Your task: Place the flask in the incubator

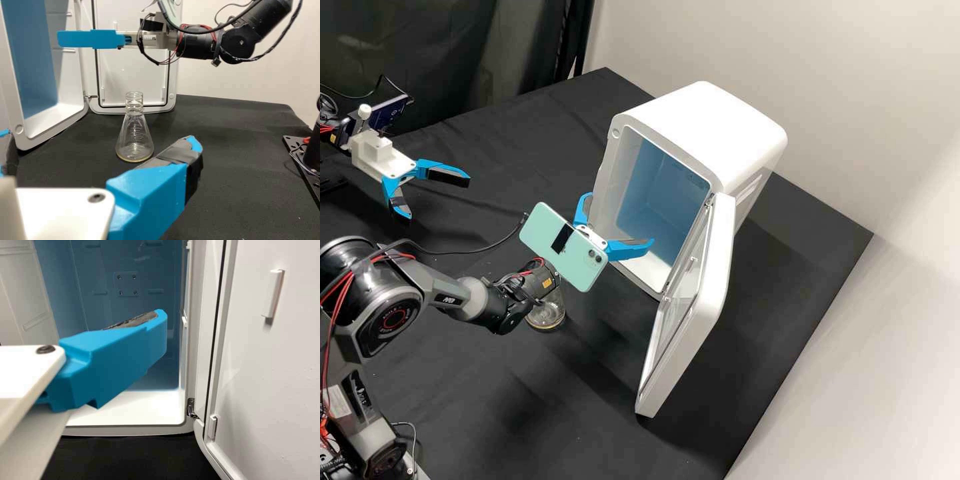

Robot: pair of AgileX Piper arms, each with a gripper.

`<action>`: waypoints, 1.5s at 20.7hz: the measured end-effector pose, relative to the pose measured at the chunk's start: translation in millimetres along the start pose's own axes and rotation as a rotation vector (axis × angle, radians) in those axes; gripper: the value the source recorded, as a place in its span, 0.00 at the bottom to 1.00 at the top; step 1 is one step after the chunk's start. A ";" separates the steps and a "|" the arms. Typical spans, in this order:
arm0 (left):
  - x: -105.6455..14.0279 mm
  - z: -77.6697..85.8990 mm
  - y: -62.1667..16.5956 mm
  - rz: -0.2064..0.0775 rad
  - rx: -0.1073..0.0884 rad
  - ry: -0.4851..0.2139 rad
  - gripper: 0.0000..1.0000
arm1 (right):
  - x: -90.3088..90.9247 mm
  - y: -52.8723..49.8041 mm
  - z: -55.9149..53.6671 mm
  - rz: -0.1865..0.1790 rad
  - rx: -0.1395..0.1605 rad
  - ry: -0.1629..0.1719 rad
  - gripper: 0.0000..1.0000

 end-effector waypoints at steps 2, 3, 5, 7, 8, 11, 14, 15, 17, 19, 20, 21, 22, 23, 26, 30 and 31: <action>0.0 0.0 0.0 0.000 0.000 0.000 1.00 | 0.0 0.0 0.0 0.000 0.000 0.000 1.00; 0.0 0.0 0.0 0.000 0.000 0.000 1.00 | 0.0 0.0 0.0 0.000 0.000 0.000 1.00; 0.0 0.0 0.0 0.000 0.000 0.000 1.00 | 0.0 0.1 -0.1 0.001 0.000 0.001 1.00; 0.0 0.0 0.0 0.000 0.000 0.000 1.00 | 0.0 0.1 -0.1 0.001 0.000 0.001 1.00; 0.0 0.0 0.0 0.000 0.000 0.000 1.00 | 0.0 0.1 -0.1 0.001 0.000 0.001 1.00; 1.4 0.8 -2.0 -0.011 -0.007 -0.009 1.00 | -1.3 -0.3 0.3 0.005 0.000 0.006 1.00; 2.9 2.1 -3.8 -0.020 -0.012 -0.020 1.00 | -12.5 0.4 0.0 0.021 0.001 0.020 1.00; 3.4 2.8 -3.9 -0.021 -0.013 -0.023 1.00 | -18.1 0.8 1.4 0.029 0.000 0.021 1.00; 3.7 2.8 -4.6 -0.024 -0.015 -0.024 1.00 | -31.2 2.0 4.4 0.054 0.002 0.030 1.00; 3.7 2.8 -4.6 -0.024 -0.012 -0.025 1.00 | -45.4 1.2 9.0 0.068 0.003 0.031 1.00; 3.7 2.8 -4.6 -0.024 -0.007 -0.025 1.00 | -51.8 0.6 10.7 0.076 0.002 0.034 1.00; 3.7 2.8 -4.6 -0.024 -0.003 -0.025 1.00 | -59.4 0.3 12.0 0.082 0.000 0.037 1.00; 3.7 2.8 -4.6 -0.024 0.001 -0.025 1.00 | -68.3 -1.7 14.7 0.074 -0.002 0.028 1.00; 3.7 2.8 -4.6 -0.024 0.002 -0.025 1.00 | -75.4 -3.0 15.5 0.066 -0.006 0.025 1.00; 3.7 2.8 -4.6 -0.024 0.002 -0.025 1.00 | -100.9 -9.3 17.4 0.030 -0.026 0.022 1.00; 3.1 2.7 -3.6 -0.019 0.006 -0.022 1.00 | -128.5 -15.6 16.3 0.005 -0.116 0.039 1.00; 2.8 3.1 -2.8 -0.015 0.010 -0.023 1.00 | -130.8 -15.8 13.7 0.001 -0.145 0.060 1.00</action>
